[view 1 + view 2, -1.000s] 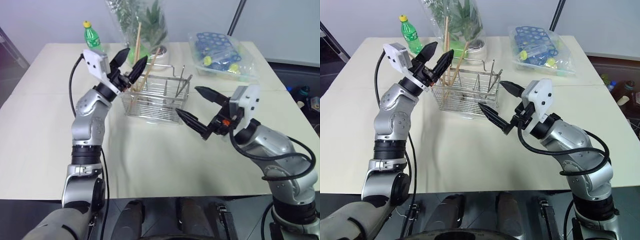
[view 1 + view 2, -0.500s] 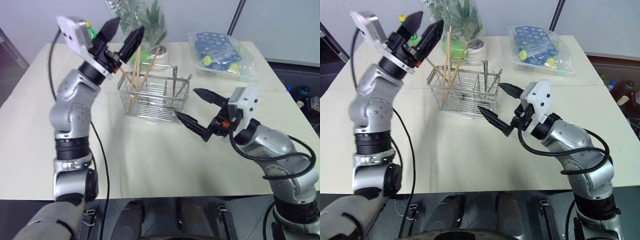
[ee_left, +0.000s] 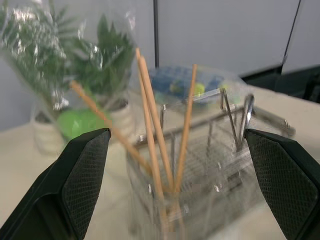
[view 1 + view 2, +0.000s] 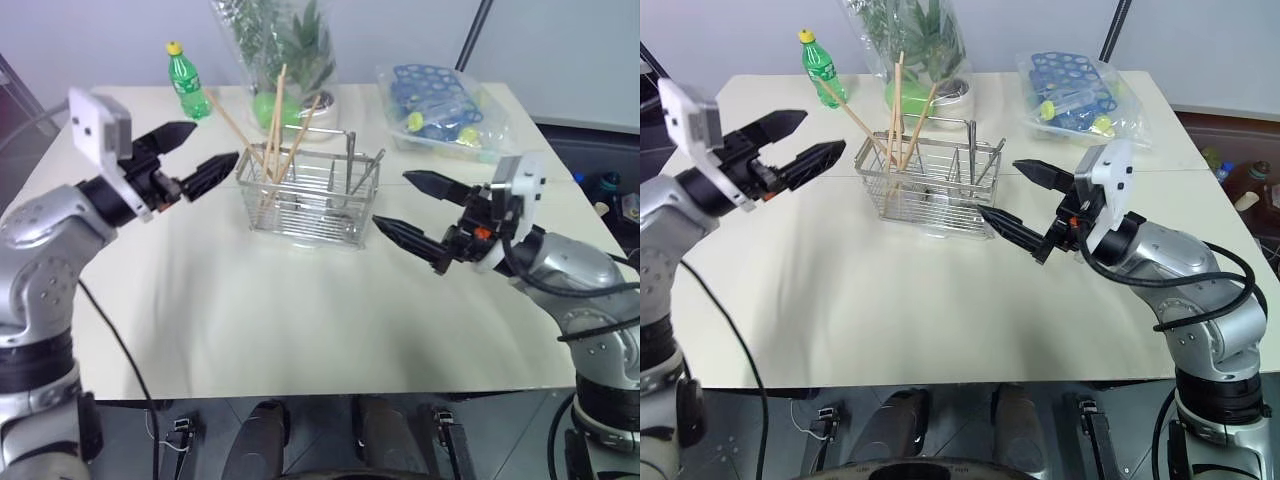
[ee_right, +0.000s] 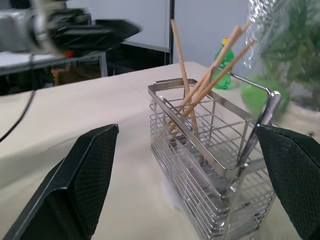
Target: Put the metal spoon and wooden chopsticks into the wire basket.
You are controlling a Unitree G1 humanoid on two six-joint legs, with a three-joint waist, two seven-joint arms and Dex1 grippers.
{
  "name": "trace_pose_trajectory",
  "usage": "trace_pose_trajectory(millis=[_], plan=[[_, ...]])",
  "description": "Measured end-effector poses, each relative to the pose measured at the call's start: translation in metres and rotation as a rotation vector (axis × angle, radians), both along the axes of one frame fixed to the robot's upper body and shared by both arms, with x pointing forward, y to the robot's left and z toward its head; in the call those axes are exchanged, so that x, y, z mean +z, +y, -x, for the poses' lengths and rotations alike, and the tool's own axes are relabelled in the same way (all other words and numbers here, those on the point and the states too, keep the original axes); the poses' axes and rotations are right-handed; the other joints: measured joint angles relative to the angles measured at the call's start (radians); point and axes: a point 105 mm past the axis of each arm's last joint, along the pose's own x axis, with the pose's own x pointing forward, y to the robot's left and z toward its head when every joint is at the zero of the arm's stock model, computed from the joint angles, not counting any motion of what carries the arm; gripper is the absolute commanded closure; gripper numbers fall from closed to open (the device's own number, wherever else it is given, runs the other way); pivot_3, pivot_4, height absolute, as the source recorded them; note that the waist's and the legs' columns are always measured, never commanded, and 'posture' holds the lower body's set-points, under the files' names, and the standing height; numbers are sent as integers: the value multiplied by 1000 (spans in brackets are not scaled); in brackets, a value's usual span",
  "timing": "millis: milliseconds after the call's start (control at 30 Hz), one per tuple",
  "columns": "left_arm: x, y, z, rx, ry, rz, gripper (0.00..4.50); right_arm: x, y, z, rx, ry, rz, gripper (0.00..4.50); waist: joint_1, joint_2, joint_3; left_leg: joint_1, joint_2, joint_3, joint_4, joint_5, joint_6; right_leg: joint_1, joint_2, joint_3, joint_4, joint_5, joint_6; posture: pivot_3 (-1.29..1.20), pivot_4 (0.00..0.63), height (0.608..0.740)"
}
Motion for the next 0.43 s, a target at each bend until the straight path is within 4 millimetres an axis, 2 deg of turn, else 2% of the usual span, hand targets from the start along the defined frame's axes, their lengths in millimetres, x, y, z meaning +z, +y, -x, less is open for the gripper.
trace_pose_trajectory(millis=[100, 133, 200, 433], plan=[[-32, 1, 16, 14, 78, -37, 17, -7, -2, 1, 6, 36, -8, 0, 0, 0, 0, 0, 0, 0, -1, 0, 0, 0, 0, 0, -2, 0, 0, 0, 150, 740], [-46, 1, 21, 20, 120, -40, 17, -13, -4, 2, 2, 63, -10, 0, 0, 0, 0, 0, 0, 0, -2, 0, 1, 0, 0, 0, -2, 0, 0, 0, 150, 740], [-61, 3, 26, 46, 165, -23, 17, -25, -7, 4, -6, 111, -9, 0, 3, 0, 0, -1, 0, 0, -1, 0, 1, 0, 0, 0, -2, 0, 0, 0, 150, 740], [-64, 8, 37, 123, 144, 10, 17, -48, -4, 16, 21, 190, -2, 0, 1, 1, 0, 1, 0, 1, 0, -1, 1, 1, 0, 0, -2, -2, -3, 0, 150, 740]])
